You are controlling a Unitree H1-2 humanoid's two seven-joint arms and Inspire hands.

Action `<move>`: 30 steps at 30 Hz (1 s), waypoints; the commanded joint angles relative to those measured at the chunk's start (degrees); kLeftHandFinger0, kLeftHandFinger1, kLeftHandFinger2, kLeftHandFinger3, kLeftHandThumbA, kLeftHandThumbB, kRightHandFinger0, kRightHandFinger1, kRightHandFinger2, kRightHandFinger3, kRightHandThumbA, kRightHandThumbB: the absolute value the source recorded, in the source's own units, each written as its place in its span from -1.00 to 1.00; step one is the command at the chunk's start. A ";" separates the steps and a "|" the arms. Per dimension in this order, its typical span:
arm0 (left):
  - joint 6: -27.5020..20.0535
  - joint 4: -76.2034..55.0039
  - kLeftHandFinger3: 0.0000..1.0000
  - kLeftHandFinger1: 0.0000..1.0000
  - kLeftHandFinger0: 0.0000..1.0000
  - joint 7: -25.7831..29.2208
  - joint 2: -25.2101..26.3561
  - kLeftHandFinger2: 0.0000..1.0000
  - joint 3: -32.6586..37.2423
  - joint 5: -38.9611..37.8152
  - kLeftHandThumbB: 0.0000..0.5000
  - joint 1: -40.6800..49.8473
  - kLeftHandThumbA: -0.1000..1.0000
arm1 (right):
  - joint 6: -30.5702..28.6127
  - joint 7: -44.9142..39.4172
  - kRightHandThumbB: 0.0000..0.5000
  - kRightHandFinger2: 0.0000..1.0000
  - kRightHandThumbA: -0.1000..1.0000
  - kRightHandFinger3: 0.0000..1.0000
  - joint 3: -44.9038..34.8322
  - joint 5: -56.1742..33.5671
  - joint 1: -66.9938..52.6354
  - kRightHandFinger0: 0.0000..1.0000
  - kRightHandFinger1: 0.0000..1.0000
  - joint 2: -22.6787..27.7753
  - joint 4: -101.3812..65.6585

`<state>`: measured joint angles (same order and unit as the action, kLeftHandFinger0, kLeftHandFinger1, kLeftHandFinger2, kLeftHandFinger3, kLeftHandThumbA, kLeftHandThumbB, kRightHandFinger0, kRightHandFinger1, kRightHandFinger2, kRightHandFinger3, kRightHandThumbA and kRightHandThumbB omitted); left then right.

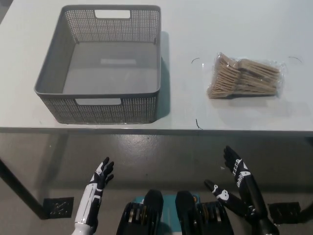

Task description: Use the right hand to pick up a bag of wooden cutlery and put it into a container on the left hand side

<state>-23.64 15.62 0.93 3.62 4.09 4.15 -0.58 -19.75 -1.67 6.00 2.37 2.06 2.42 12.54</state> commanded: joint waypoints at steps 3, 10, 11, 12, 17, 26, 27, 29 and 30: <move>-3.29 -0.80 1.00 1.00 1.00 -1.39 2.48 1.00 2.49 1.10 0.48 -1.61 1.00 | -3.76 -1.73 0.91 1.00 1.00 1.00 0.57 0.00 1.37 1.00 1.00 0.88 -2.06; -3.29 -0.60 1.00 1.00 1.00 -2.42 4.73 1.00 4.70 2.28 1.00 -2.00 1.00 | -2.37 -1.65 1.00 1.00 1.00 1.00 -0.91 -0.03 -0.22 1.00 1.00 3.12 -9.49; -3.29 -0.54 1.00 1.00 1.00 -2.38 4.97 1.00 4.84 2.57 1.00 -2.13 1.00 | -2.79 -1.29 0.98 1.00 1.00 1.00 -1.47 -0.19 -0.06 1.00 1.00 3.37 -10.21; -3.29 -0.62 1.00 1.00 1.00 -2.71 5.17 1.00 4.95 2.37 1.00 -2.11 1.00 | -2.88 -0.88 0.99 1.00 1.00 1.00 -2.31 -0.11 0.09 1.00 1.00 3.95 -11.58; -3.29 -0.21 1.00 1.00 1.00 -3.49 5.50 1.00 5.27 1.08 1.00 -2.18 1.00 | -1.36 0.91 1.00 1.00 1.00 1.00 -6.49 6.80 2.32 1.00 1.00 8.38 -18.34; -3.29 -0.14 1.00 1.00 1.00 -3.79 5.73 1.00 5.07 1.55 0.94 -1.76 1.00 | 11.53 -2.89 1.00 1.00 1.00 1.00 -10.88 17.20 10.24 1.00 1.00 19.30 -28.18; -3.29 -0.01 1.00 1.00 1.00 -4.06 5.74 1.00 5.01 1.30 0.94 -1.75 1.00 | 14.00 -4.39 1.00 1.00 0.94 1.00 -11.04 18.44 12.20 1.00 1.00 21.45 -29.44; -3.29 -0.10 1.00 1.00 1.00 -4.20 5.78 1.00 5.02 1.30 0.95 -1.59 1.00 | 17.92 -6.91 1.00 1.00 0.73 1.00 -10.80 18.95 14.97 1.00 1.00 24.24 -31.01; -3.29 -0.28 1.00 1.00 1.00 -4.25 5.82 1.00 5.02 1.39 0.96 -1.50 1.00 | 20.73 -9.23 1.00 1.00 0.58 1.00 -10.48 19.25 17.88 1.00 1.00 26.73 -31.87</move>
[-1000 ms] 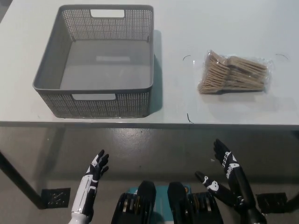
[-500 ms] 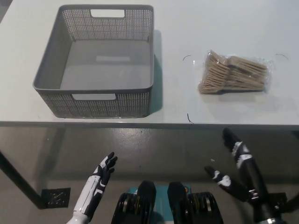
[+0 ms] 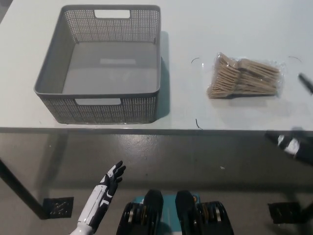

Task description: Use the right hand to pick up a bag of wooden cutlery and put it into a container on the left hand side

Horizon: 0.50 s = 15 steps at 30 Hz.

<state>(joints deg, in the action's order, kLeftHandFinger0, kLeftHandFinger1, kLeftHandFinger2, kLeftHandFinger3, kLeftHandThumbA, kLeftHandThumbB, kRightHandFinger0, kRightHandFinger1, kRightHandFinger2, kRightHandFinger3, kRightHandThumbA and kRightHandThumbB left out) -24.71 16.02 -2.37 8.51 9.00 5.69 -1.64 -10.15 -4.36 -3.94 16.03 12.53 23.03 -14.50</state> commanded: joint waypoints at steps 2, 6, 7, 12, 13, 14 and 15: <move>-2.22 -0.76 1.00 1.00 1.00 -0.84 1.07 1.00 0.07 0.13 0.96 -0.34 1.00 | 13.86 -8.48 1.00 1.00 0.48 1.00 0.07 5.71 10.37 1.00 1.00 8.26 -5.21; -2.22 -0.58 1.00 1.00 1.00 -0.97 1.13 1.00 -0.01 -0.13 0.95 -0.15 1.00 | 20.06 -15.56 1.00 1.00 0.35 1.00 3.53 7.22 20.83 1.00 1.00 14.18 -1.69; -2.22 -0.62 1.00 1.00 1.00 -1.05 1.15 1.00 0.00 -0.16 0.96 -0.06 1.00 | 20.88 -16.97 1.00 1.00 0.38 1.00 4.94 8.75 23.06 1.00 1.00 15.32 -0.50; -2.22 -0.59 1.00 1.00 1.00 -1.17 1.43 1.00 0.16 0.37 0.96 0.14 1.00 | 20.41 -21.45 1.00 1.00 0.37 1.00 10.94 9.47 32.28 1.00 1.00 17.94 9.66; -2.22 -0.60 1.00 1.00 1.00 -1.06 1.47 1.00 0.21 0.66 0.96 0.15 1.00 | 20.71 -22.51 1.00 1.00 0.37 1.00 12.25 10.06 33.92 1.00 1.00 18.38 11.43; -2.22 -0.63 1.00 1.00 1.00 -1.19 1.51 1.00 0.24 0.68 0.96 0.30 1.00 | 21.17 -23.45 1.00 1.00 0.37 1.00 13.66 10.84 35.42 1.00 1.00 18.70 13.02; -2.22 -0.66 1.00 1.00 1.00 -1.25 1.50 1.00 0.24 0.68 0.97 0.33 1.00 | 20.84 -23.73 1.00 1.00 0.33 1.00 14.41 10.79 36.42 1.00 1.00 18.84 14.38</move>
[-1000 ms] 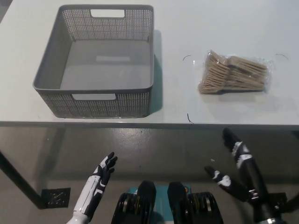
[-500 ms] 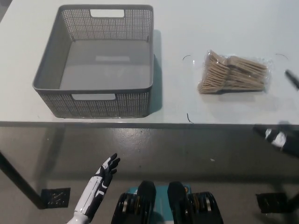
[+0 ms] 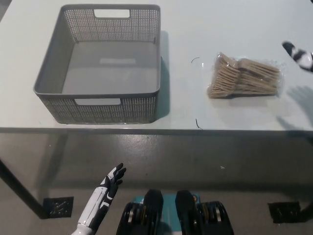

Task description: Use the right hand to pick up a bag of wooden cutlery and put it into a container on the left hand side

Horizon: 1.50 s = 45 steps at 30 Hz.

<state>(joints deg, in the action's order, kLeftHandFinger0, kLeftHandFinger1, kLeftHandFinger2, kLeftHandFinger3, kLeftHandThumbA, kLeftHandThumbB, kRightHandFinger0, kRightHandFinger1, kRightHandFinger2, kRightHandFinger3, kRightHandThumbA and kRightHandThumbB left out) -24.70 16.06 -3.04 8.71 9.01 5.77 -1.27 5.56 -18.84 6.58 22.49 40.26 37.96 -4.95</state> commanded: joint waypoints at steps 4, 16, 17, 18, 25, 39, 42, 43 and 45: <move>-2.22 -0.62 1.00 1.00 1.00 -1.11 1.37 1.00 0.35 0.27 1.00 0.03 1.00 | 4.42 -12.21 1.00 1.00 0.35 1.00 8.57 5.52 14.48 1.00 1.00 4.33 12.15; -2.22 -0.26 1.00 1.00 1.00 -1.82 1.39 1.00 0.50 -0.13 1.00 0.50 1.00 | -1.33 -17.66 1.00 1.00 0.49 1.00 20.68 8.98 25.99 1.00 1.00 0.87 33.88; -2.22 -0.25 1.00 1.00 1.00 -1.98 1.49 1.00 0.49 -0.03 1.00 0.46 1.00 | -0.98 -18.22 1.00 1.00 0.46 1.00 21.79 9.57 26.60 1.00 1.00 0.18 35.61; -2.22 -0.27 1.00 1.00 1.00 -2.06 1.53 1.00 0.48 -0.02 1.00 0.44 1.00 | -0.79 -18.34 1.00 1.00 0.45 1.00 22.07 9.57 26.73 1.00 1.00 0.06 36.00; -2.22 -0.26 1.00 1.00 1.00 -2.54 1.76 1.00 0.68 0.46 1.00 0.47 1.00 | -3.30 -19.04 1.00 1.00 0.40 1.00 24.88 10.10 28.03 1.00 1.00 -3.25 44.36; -2.22 -0.07 1.00 1.00 1.00 -3.04 1.77 1.00 0.91 1.17 1.00 0.16 1.00 | -7.39 -19.57 1.00 1.00 0.36 1.00 28.03 11.86 31.35 1.00 1.00 -8.13 55.23; -2.22 0.02 1.00 1.00 1.00 -3.26 1.70 1.00 0.95 0.88 1.00 0.02 1.00 | -8.98 -18.92 1.00 1.00 0.35 1.00 28.95 12.63 31.84 1.00 1.00 -8.95 57.59; -2.22 -0.03 1.00 1.00 1.00 -3.38 1.68 1.00 0.93 0.96 1.00 0.01 1.00 | -9.20 -18.71 1.00 1.00 0.35 1.00 29.38 13.00 32.23 1.00 1.00 -9.57 59.03; -2.22 0.03 1.00 1.00 1.00 -3.82 1.79 1.00 0.92 0.59 1.00 0.00 1.00 | -9.45 -18.74 1.00 1.00 0.32 1.00 29.77 13.14 32.47 1.00 1.00 -10.26 60.54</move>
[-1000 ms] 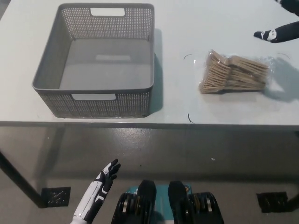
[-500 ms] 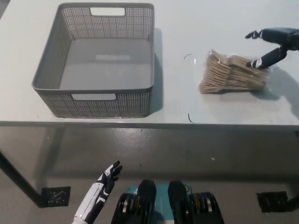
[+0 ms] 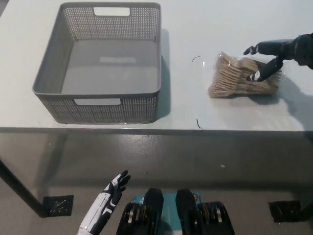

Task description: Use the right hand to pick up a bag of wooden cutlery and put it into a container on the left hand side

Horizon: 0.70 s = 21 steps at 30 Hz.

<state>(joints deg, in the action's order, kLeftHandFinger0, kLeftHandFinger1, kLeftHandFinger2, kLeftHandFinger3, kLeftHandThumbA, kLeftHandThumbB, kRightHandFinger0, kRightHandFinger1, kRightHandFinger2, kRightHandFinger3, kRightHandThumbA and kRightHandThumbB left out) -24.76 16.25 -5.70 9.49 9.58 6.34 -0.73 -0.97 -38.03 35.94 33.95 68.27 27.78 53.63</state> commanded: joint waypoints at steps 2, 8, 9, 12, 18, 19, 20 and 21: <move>-2.17 -0.19 1.00 1.00 1.00 -1.24 0.98 1.00 0.53 0.05 1.00 -0.63 1.00 | -3.37 0.99 1.00 1.00 0.32 1.00 0.99 2.29 4.69 1.00 1.00 -1.00 4.32; -2.17 -0.27 1.00 1.00 1.00 -1.22 0.83 1.00 0.82 0.63 1.00 -0.79 1.00 | -4.86 2.65 1.00 1.00 0.29 1.00 2.08 3.13 5.35 1.00 1.00 -3.94 10.77; -2.17 -0.29 1.00 1.00 1.00 -1.29 0.80 1.00 0.88 0.54 1.00 -0.80 1.00 | -5.59 2.83 1.00 1.00 0.31 1.00 2.60 3.56 5.12 1.00 1.00 -4.26 11.56; -2.17 -0.21 1.00 1.00 1.00 -1.65 0.89 1.00 1.08 0.14 1.00 -0.95 1.00 | -6.51 4.24 1.00 1.00 0.30 1.00 4.17 4.78 4.23 1.00 1.00 -5.74 15.25; -2.17 -0.61 1.00 1.00 1.00 -2.20 1.37 1.00 1.03 -0.36 1.00 -1.68 1.00 | -6.87 6.49 1.00 1.00 0.28 1.00 5.79 5.52 3.04 1.00 1.00 -8.12 22.84; -2.17 -0.60 1.00 1.00 1.00 -2.39 1.40 1.00 1.04 -0.24 1.00 -1.80 1.00 | -6.92 6.55 1.00 1.00 0.25 1.00 5.33 4.96 2.65 1.00 1.00 -8.36 23.96; -2.17 -0.59 1.00 1.00 1.00 -2.51 1.39 1.00 1.05 -0.04 1.00 -1.79 1.00 | -6.74 6.77 1.00 1.00 0.26 1.00 5.33 4.98 2.33 1.00 1.00 -8.56 24.44; -2.17 -0.37 1.00 1.00 1.00 -2.71 1.34 1.00 1.01 0.05 1.00 -2.48 1.00 | -6.66 6.86 1.00 1.00 0.26 1.00 5.27 5.00 2.50 1.00 1.00 -8.49 24.83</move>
<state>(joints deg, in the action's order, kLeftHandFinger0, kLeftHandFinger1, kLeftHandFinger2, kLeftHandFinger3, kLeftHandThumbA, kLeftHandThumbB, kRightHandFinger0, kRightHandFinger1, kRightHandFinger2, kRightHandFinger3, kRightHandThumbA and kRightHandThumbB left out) -24.76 16.26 -6.99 9.78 10.39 6.63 -1.18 -5.27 -31.02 40.87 38.44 71.22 20.81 75.89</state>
